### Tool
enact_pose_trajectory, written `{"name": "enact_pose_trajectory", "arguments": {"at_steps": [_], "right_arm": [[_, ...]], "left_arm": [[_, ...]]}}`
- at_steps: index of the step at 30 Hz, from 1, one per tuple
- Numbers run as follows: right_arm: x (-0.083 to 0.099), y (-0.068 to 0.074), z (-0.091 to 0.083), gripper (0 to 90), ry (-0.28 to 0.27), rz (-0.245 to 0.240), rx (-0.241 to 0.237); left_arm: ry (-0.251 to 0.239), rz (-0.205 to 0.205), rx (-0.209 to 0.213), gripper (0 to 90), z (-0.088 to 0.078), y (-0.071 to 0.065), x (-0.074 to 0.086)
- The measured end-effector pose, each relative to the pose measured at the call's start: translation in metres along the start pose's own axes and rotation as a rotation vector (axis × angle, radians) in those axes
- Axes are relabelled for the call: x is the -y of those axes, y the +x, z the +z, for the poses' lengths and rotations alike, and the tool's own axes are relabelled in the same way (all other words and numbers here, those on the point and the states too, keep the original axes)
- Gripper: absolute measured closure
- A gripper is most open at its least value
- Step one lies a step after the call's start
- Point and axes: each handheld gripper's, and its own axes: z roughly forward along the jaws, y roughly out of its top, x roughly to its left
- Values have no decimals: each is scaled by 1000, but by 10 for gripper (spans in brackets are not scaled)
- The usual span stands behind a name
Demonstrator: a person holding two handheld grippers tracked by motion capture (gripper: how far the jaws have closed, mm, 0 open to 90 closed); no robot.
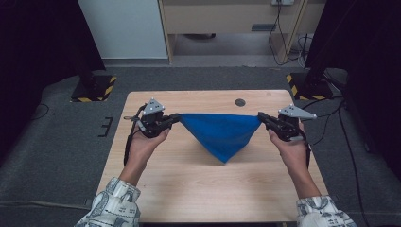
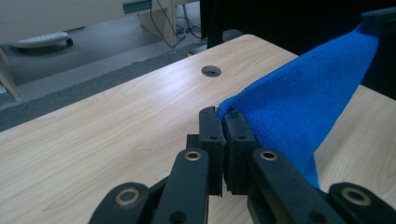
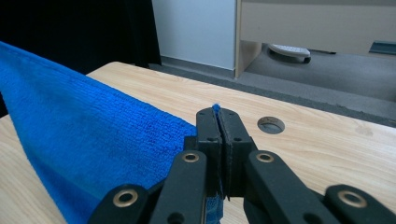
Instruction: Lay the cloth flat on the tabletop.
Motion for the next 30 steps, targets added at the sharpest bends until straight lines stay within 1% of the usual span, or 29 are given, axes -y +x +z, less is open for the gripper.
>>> {"name": "enact_pose_trajectory", "arguments": {"at_steps": [1,3,5,6,8,13,16,19,20,21,27,28,30], "right_arm": [[-1,1,-3,883,-5,-8,-1],[-3,2,-5,883,-10,-10,-1],[-8,5,-12,883,-29,-23,-1],[-10,5,-14,883,-39,-26,0],[-11,6,-15,884,-43,-31,3],[-14,10,-15,884,-48,-42,5],[-19,14,-21,884,-63,-50,-4],[-23,19,-31,884,-94,-56,-22],[-23,19,-31,884,-94,-56,-22],[-25,22,-37,885,-103,-57,-24],[-30,30,-50,885,-116,-75,-30],[-30,30,-50,885,-116,-75,-30],[-31,33,-57,884,-119,-84,-35]], "left_arm": [[-3,0,2,878,-2,-1,-1],[-6,3,2,878,-4,-3,-2],[-18,14,0,877,-8,-5,-6],[-24,11,3,875,-9,-5,-6],[-34,-9,11,876,-10,-3,-7],[-39,-8,10,878,-13,-3,-6],[-54,-3,10,877,-23,-4,-8],[-67,9,10,877,-33,-9,-10],[-67,9,10,878,-33,-9,-10],[-70,25,10,877,-38,-13,-11],[-87,47,19,877,-56,-24,-13],[-87,47,19,877,-56,-24,-13],[-94,55,28,877,-65,-29,-15]]}}
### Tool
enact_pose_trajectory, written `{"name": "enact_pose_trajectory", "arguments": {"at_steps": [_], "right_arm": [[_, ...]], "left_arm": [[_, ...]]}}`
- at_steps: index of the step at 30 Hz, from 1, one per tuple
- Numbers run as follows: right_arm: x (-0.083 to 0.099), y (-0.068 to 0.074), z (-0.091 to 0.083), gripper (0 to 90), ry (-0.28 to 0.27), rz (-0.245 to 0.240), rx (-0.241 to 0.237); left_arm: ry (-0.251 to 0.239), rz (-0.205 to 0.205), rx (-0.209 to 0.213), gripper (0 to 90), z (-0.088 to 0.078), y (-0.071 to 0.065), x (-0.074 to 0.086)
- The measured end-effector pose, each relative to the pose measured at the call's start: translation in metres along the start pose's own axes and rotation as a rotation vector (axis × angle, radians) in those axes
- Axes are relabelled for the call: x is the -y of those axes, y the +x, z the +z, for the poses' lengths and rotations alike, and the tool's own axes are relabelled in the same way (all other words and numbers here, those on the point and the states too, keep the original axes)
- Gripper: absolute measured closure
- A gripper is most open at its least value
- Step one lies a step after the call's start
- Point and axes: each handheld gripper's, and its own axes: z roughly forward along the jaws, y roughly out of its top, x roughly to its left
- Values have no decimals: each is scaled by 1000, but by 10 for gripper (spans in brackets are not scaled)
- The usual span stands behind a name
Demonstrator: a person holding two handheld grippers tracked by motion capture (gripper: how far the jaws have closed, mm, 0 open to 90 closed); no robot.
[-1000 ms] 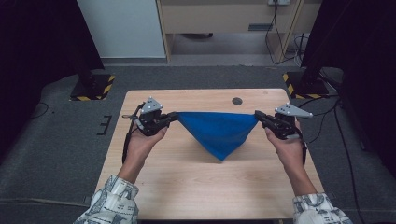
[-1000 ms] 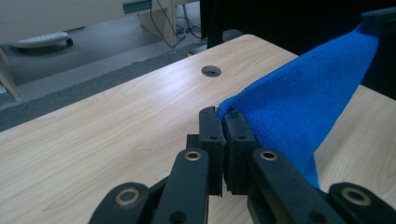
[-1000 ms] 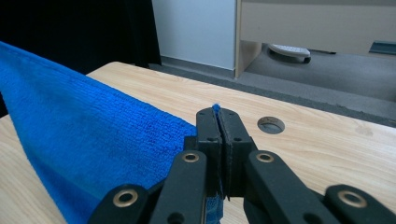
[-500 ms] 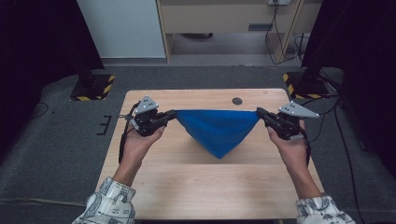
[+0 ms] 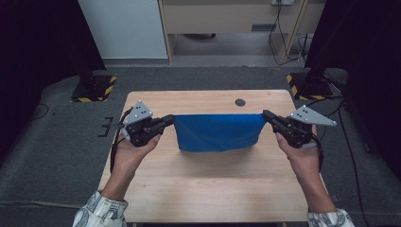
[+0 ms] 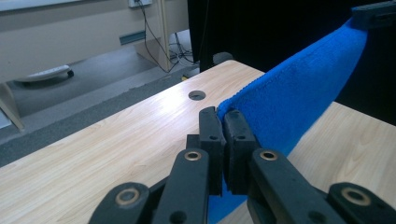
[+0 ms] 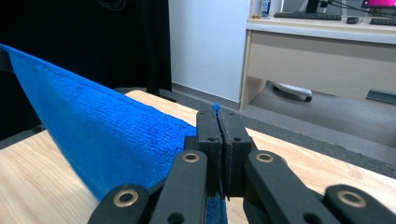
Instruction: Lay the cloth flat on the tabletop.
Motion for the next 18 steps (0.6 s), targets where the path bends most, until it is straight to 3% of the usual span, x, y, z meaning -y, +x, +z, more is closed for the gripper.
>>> {"name": "enact_pose_trajectory", "arguments": {"at_steps": [10,13,16,18], "right_arm": [[-11,15,-40,884,-45,-27,-18],[-15,20,-54,884,-61,-33,-22],[-16,26,-60,884,-51,-52,-13],[-14,27,-56,883,-26,-66,-7]], "left_arm": [[-12,69,8,876,-31,-29,-9],[-6,73,17,875,-38,-35,-10],[19,83,10,874,-39,-38,-10],[43,70,8,874,-33,-33,-10]]}}
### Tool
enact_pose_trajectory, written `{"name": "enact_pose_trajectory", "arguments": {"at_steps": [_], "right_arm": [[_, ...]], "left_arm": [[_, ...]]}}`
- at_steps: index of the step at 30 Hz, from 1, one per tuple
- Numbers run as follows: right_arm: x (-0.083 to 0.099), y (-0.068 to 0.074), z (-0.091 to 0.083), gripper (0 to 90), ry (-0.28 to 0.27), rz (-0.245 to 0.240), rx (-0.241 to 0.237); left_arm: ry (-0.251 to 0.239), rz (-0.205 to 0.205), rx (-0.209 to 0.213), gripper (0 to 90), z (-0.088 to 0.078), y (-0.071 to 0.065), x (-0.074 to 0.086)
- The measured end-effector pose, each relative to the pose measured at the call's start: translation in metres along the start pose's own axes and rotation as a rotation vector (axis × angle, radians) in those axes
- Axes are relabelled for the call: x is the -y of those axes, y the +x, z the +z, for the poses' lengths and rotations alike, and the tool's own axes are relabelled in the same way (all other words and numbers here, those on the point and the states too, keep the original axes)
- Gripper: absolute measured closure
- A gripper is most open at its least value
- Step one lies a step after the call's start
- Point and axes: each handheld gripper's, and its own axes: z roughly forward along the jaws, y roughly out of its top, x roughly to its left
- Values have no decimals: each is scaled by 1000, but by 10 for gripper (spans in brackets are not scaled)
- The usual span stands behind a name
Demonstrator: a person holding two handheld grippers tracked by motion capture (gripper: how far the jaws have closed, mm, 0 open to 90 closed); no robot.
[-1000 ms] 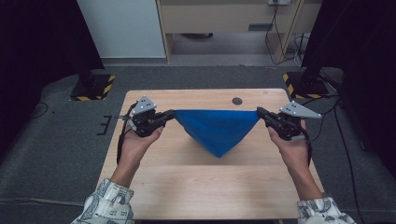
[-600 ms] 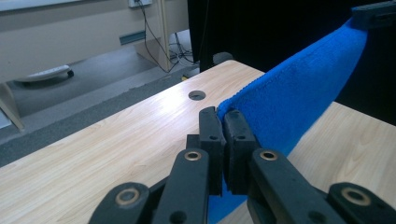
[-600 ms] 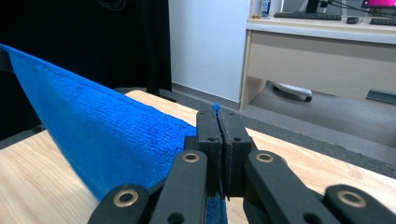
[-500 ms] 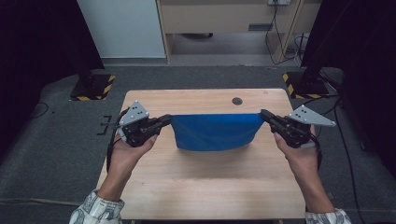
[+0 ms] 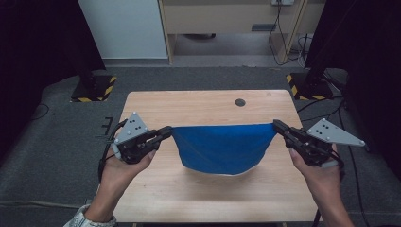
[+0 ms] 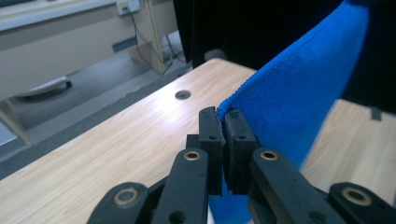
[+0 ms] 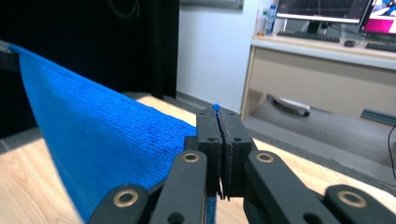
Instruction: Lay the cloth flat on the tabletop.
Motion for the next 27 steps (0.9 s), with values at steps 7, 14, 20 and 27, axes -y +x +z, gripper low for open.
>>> {"name": "enact_pose_trajectory", "arguments": {"at_steps": [7,14,20,27], "right_arm": [[17,-24,53,883,96,-11,61],[51,-55,115,883,189,53,87],[75,-73,148,883,246,109,108],[93,-85,173,881,299,137,126]], "left_arm": [[99,-65,8,872,63,44,13],[208,-113,-28,870,123,76,35],[262,-131,-37,866,158,96,48],[267,-176,-60,867,184,104,57]]}}
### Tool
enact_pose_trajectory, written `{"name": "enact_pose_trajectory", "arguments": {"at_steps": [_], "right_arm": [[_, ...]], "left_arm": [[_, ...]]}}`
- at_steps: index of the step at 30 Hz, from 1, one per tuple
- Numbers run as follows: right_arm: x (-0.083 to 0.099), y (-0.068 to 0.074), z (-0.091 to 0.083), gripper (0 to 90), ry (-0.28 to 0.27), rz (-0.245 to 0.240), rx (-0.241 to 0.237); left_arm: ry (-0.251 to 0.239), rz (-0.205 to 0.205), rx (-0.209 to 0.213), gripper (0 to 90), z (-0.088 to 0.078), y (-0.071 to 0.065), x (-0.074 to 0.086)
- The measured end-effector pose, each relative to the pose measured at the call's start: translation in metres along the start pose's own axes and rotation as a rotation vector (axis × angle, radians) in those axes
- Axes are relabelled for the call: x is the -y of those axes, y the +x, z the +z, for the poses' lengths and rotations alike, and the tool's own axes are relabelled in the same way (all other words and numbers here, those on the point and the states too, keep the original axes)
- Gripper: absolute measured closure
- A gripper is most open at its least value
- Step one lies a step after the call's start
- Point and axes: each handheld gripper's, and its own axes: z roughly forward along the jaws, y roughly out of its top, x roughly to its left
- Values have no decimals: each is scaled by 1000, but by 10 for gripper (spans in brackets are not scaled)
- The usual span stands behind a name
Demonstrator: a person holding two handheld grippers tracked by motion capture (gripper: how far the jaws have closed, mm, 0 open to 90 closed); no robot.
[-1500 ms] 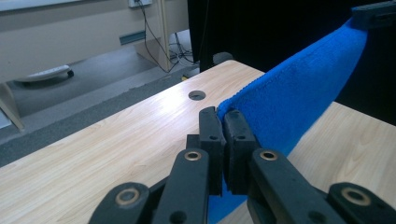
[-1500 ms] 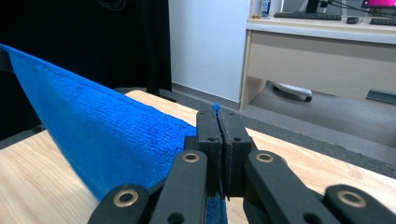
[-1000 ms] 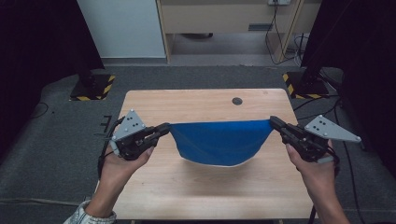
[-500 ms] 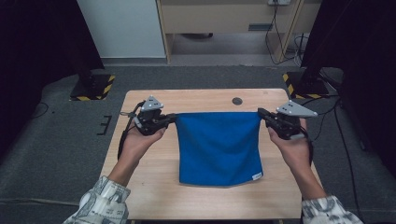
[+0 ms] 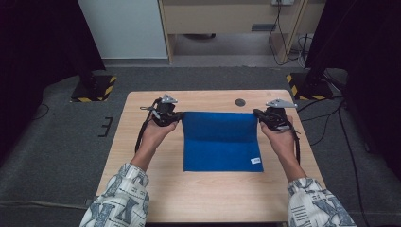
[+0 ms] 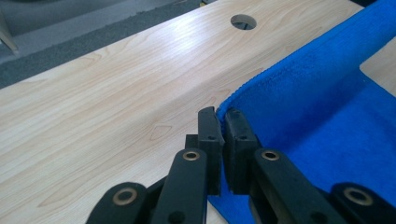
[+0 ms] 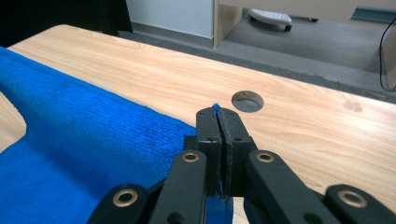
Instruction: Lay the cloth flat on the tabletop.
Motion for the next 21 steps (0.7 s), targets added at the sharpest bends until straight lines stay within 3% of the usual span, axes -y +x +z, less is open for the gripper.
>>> {"name": "enact_pose_trajectory", "arguments": {"at_steps": [4,7,8,10,12,13,14,17,18,20,21], "right_arm": [[3,-6,8,879,8,22,14],[5,-10,16,867,29,31,32],[4,-11,21,833,29,40,43],[2,-13,32,621,8,31,98],[0,-15,42,453,-7,42,160],[0,-15,42,453,-7,42,160],[-1,-16,47,354,7,37,185],[-2,-15,46,302,9,23,177],[-1,-15,44,293,13,13,173],[1,-16,41,279,17,5,158],[2,-15,39,277,15,-1,156]], "left_arm": [[-14,-24,2,867,9,2,-1],[-37,-38,-34,849,18,5,-4],[-59,-58,-64,805,21,7,-4],[-80,-79,-106,672,30,13,-5],[-78,-93,-115,574,35,16,-5],[-84,-113,-123,574,38,18,-4],[-96,-124,-133,509,40,21,-3],[-86,-111,-131,475,39,21,-3],[-71,-83,-139,471,36,19,-2],[-62,-65,-141,451,32,18,-2],[-76,-71,-137,445,30,17,-2]]}}
